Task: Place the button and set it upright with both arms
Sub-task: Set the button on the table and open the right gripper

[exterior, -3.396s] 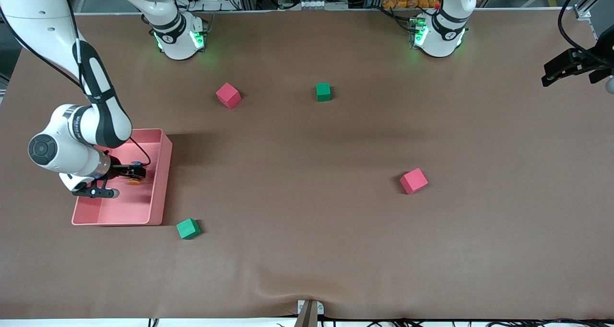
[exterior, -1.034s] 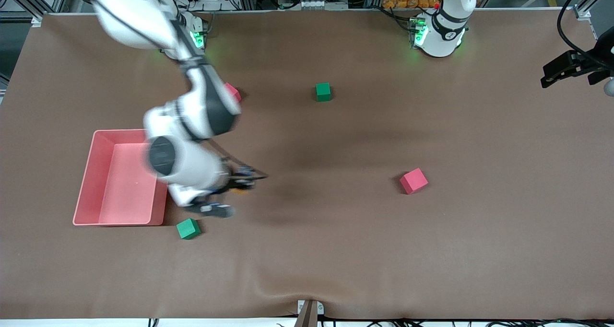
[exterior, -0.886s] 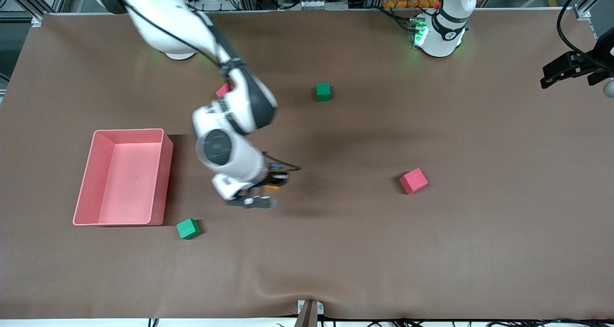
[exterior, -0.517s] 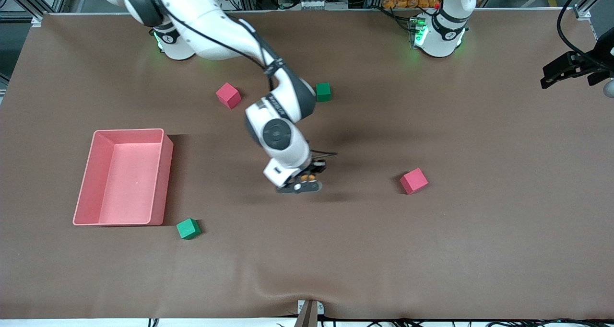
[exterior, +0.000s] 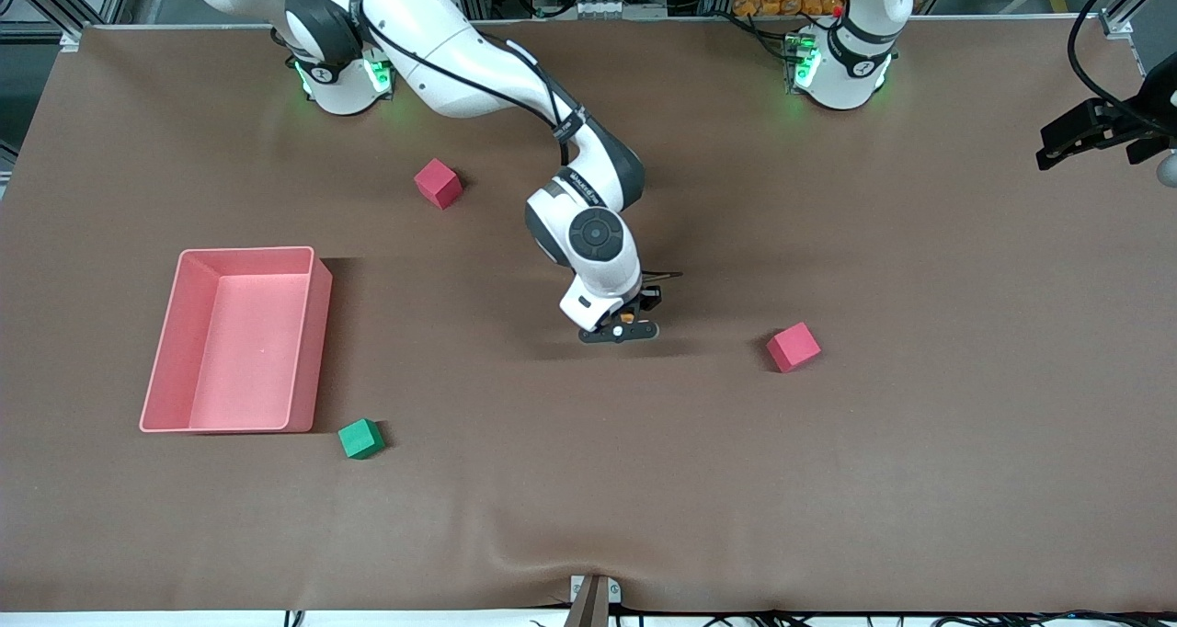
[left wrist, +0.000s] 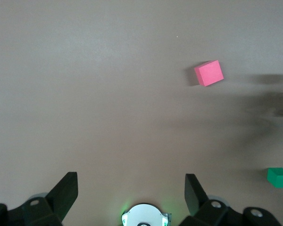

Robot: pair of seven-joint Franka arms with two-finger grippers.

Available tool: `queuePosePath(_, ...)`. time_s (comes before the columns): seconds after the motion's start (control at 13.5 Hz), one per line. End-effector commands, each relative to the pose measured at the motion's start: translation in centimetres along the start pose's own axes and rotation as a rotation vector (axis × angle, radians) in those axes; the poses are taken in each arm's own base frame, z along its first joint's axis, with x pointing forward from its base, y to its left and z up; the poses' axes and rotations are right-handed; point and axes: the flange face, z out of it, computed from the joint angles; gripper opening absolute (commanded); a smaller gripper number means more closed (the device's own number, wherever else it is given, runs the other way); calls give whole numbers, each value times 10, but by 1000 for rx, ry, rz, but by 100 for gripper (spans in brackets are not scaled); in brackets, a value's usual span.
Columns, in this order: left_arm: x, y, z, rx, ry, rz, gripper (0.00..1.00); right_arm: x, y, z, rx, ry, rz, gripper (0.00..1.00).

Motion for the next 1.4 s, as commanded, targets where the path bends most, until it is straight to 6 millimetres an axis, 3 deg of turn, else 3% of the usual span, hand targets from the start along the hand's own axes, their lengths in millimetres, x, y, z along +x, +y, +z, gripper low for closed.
queuePosePath(0.0, 0, -2, -6, 9, 6, 17, 100, 8, -4, -6, -23, 48, 3, 100)
queuePosePath(0.15, 1, -2, -4, 9, 3, 17, 100, 17, 4, -13, -23, 55, 16, 100)
queuePosePath(0.3, 1, -2, -4, 8, 4, 17, 100, 39, 19, -66, -1, 58, 53, 100)
queuePosePath(0.52, 2, -3, -3, 10, 1, 17, 100, 77, 70, -142, 12, 43, 145, 100)
queuePosePath(0.74, 5, -2, 2, 13, -9, 17, 100, 117, 149, -207, 7, 33, 254, 100)
queuePosePath(0.89, 6, -2, 2, 14, -7, 18, 100, 129, 210, -258, -12, -10, 329, 100)
queuePosePath(1.11, 6, 3, 3, 5, -11, 19, 100, 127, 310, -347, 26, -100, 426, 100)
queuePosePath(1.33, 26, 19, 30, -31, -66, 33, 100, 107, 388, -425, -35, -71, 466, 100)
